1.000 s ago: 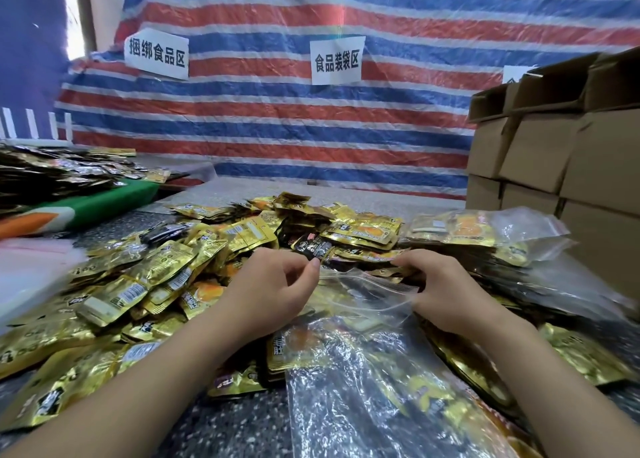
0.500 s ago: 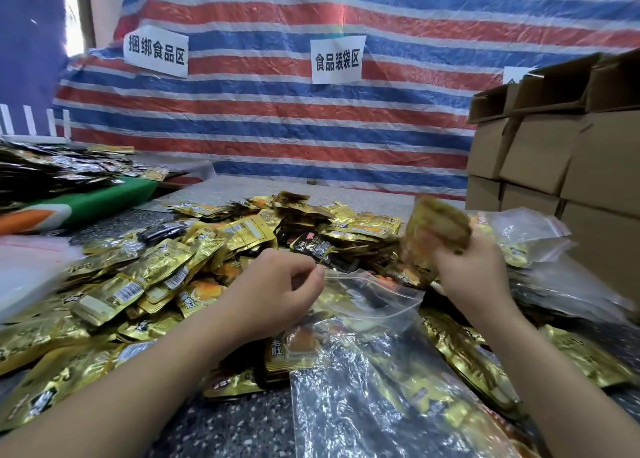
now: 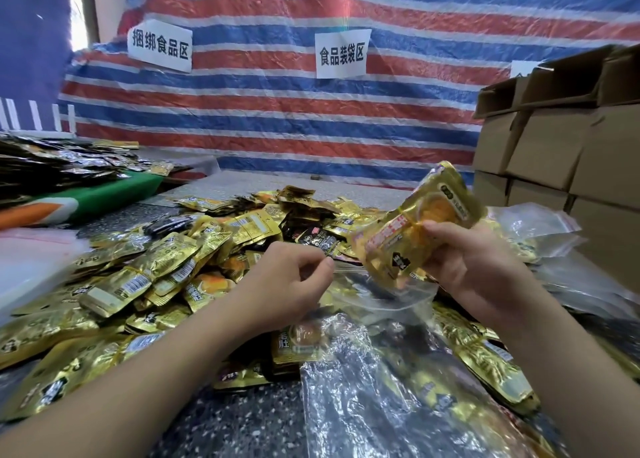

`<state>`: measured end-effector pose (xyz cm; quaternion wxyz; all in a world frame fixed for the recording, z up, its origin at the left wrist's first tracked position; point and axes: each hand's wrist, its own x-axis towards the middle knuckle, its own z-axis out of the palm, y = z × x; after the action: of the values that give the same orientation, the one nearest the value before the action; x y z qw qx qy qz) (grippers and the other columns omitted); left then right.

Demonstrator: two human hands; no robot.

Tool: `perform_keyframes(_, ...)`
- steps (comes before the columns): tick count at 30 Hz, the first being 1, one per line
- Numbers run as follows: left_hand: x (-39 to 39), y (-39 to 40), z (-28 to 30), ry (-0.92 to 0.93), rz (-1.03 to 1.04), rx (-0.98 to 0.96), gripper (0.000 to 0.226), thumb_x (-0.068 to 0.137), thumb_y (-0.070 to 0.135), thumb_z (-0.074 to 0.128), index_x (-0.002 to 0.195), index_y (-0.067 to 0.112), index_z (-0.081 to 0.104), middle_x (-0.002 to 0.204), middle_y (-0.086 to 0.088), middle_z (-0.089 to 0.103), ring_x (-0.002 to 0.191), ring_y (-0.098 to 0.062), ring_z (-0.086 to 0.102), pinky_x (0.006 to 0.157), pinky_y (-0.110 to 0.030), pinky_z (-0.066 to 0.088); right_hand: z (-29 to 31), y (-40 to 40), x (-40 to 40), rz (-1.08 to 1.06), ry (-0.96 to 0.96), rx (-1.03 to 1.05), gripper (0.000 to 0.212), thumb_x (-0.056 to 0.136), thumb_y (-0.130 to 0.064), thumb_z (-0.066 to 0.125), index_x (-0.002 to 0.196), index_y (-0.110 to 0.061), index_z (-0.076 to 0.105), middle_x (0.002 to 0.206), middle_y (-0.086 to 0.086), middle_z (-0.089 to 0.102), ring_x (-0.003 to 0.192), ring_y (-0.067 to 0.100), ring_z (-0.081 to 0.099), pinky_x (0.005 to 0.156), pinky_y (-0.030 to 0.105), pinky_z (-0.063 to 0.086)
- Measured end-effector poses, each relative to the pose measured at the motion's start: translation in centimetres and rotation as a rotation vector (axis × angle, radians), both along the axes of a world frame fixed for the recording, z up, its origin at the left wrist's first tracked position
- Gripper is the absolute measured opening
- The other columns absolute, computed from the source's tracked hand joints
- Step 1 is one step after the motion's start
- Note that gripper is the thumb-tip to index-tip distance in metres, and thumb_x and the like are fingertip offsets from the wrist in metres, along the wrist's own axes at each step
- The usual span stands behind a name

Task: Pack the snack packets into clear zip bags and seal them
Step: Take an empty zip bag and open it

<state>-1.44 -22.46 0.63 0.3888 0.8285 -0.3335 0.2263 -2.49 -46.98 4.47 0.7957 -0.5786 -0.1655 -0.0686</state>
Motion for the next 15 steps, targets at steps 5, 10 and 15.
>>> perform_keyframes(5,0.0,0.1,0.1,0.027,0.006,-0.094,0.039,0.097,0.019,0.053,0.064,-0.001,0.060,0.047,0.005,0.043,0.046,-0.003,0.037,0.047,-0.016,0.029,-0.1,0.3,-0.6,-0.067,-0.200,-0.362,0.034,0.074,-0.018,0.074,0.107,-0.018,0.068,0.101,0.008,0.075,0.094,0.024,0.073,0.073,0.028,0.059)
perform_keyframes(10,-0.1,-0.2,0.4,0.075,-0.014,-0.148,0.044,0.101,0.024,0.051,0.063,0.002,0.058,0.054,-0.011,0.052,0.049,-0.015,0.045,0.051,-0.031,0.037,-0.5,1.2,-1.2,0.011,-0.207,-0.632,0.039,0.084,-0.016,0.071,0.121,-0.027,0.061,0.106,0.006,0.074,0.097,0.025,0.072,0.079,0.044,0.059)
perform_keyframes(15,-0.2,0.6,1.3,0.287,-0.109,-0.131,0.047,0.094,0.053,0.048,0.072,0.013,0.059,0.061,0.003,0.063,0.058,-0.008,0.061,0.062,-0.030,0.050,-0.2,1.5,-1.6,-0.023,-0.244,-0.637,0.042,0.081,-0.027,0.068,0.122,-0.031,0.059,0.108,0.005,0.074,0.099,0.024,0.072,0.082,0.050,0.059)
